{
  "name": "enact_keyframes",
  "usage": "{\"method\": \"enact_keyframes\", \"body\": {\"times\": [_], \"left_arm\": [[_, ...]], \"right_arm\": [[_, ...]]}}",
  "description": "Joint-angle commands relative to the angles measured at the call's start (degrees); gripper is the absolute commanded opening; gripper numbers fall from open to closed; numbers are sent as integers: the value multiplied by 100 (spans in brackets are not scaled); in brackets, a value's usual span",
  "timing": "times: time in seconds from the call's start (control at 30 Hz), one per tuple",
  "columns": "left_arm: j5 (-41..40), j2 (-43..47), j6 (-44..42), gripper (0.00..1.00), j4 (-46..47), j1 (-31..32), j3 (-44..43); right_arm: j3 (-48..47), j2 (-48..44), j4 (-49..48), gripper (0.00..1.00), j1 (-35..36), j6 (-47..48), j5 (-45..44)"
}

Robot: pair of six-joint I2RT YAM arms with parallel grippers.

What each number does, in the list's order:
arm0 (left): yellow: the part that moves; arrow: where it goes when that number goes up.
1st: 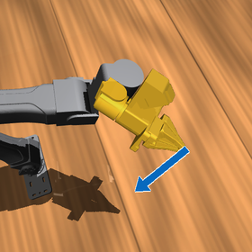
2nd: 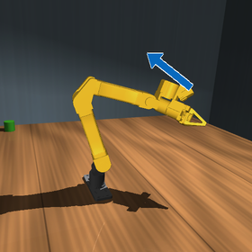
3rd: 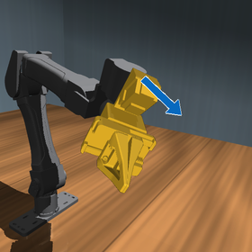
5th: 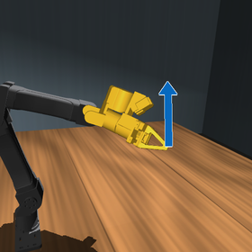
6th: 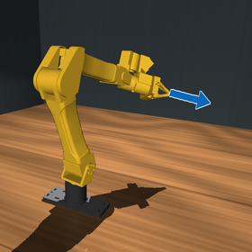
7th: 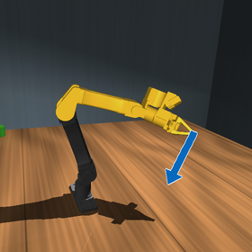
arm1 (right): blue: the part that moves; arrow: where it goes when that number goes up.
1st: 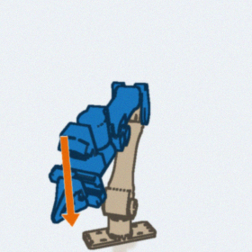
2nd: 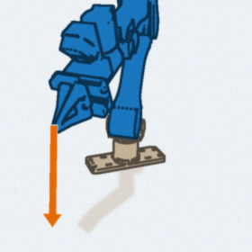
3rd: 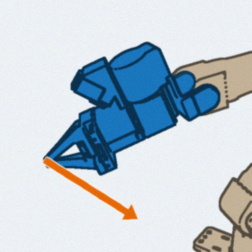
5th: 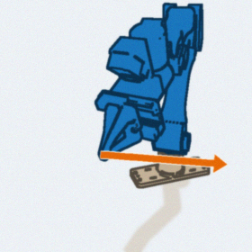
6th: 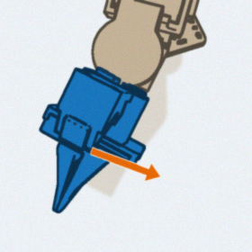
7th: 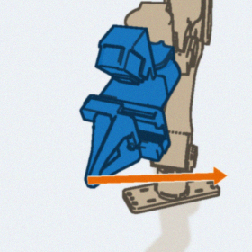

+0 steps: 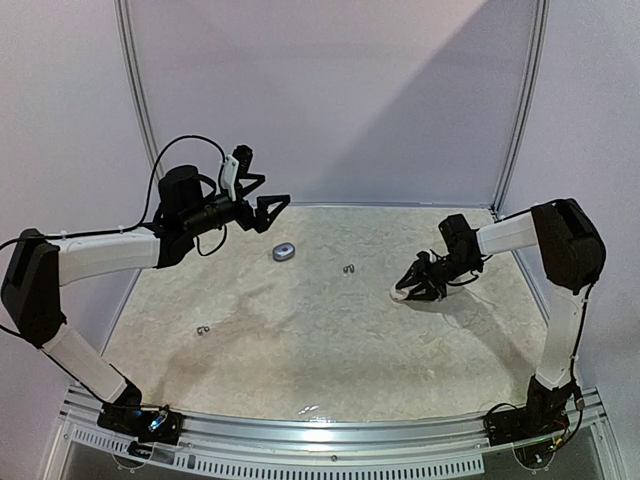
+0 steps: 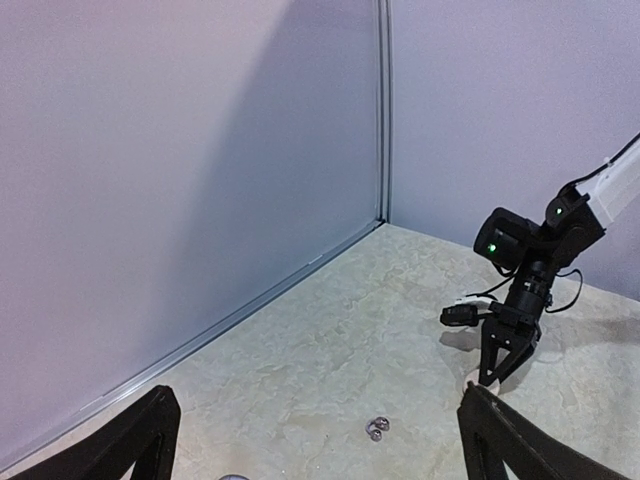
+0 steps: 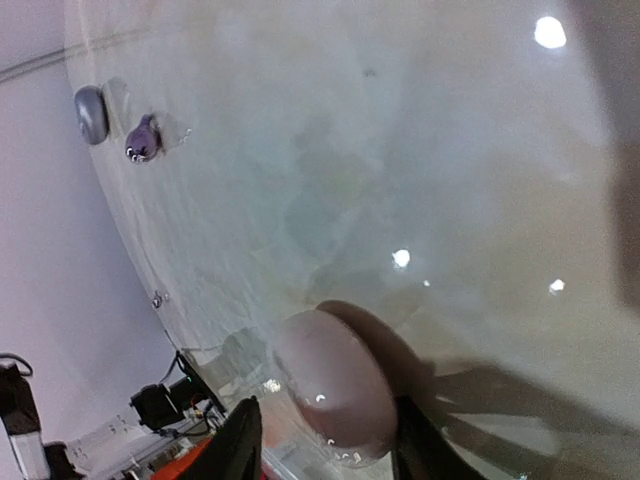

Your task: Insert the wireless bluetooth earbuds into the charging case

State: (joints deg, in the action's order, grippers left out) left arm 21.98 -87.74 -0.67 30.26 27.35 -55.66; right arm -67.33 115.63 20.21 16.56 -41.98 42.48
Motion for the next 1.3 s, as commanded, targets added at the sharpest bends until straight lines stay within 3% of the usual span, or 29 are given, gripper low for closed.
{"method": "enact_keyframes", "body": {"times": [0.0,0.13,0.17,0.2,0.23,0.37,0.53,0.63,0.73,0.77,0.93,1.03,1.13,1.27], "left_arm": [[-28,82,-90,99,-142,-32,29],[-30,58,-89,99,-154,-37,27],[-33,58,-94,99,-159,-35,20],[-35,48,-97,99,-165,-36,13],[-34,47,-111,99,-168,-33,11],[-75,27,-159,99,-222,-22,19],[-122,-17,-347,99,-375,-20,38],[102,-167,-879,99,-835,8,-71],[453,-464,-2262,99,-2459,84,-628],[501,-536,-2713,99,-3247,86,-748],[-127,-1154,-4366,99,-5674,61,-1724],[-344,-1711,-4676,99,-6817,46,-2642],[-326,-2509,-4756,99,-7965,21,-4093],[-603,-4158,-4173,99,-9693,-17,-6790]], "right_arm": [[-48,160,437,52,-4,168,-421],[-184,36,863,67,-3,330,-767],[-262,-10,1018,77,-3,381,-882],[-342,-49,1183,95,-6,453,-999],[-441,-96,1345,98,-4,537,-1149],[-1032,-397,2216,99,-6,843,-1892],[-2378,-599,3840,99,147,1384,-3523],[-3314,-683,4617,99,548,1981,-5711],[-3421,-896,4156,99,1058,3005,-8310],[-3375,-965,3944,99,1147,3423,-8659],[-3118,-1304,2822,99,1168,4107,-8511],[-2671,-1662,1716,99,1137,4135,-7260],[-2530,-1962,1322,99,1098,4136,-6327],[-2752,-1922,1591,99,1088,4086,-6056]]}}
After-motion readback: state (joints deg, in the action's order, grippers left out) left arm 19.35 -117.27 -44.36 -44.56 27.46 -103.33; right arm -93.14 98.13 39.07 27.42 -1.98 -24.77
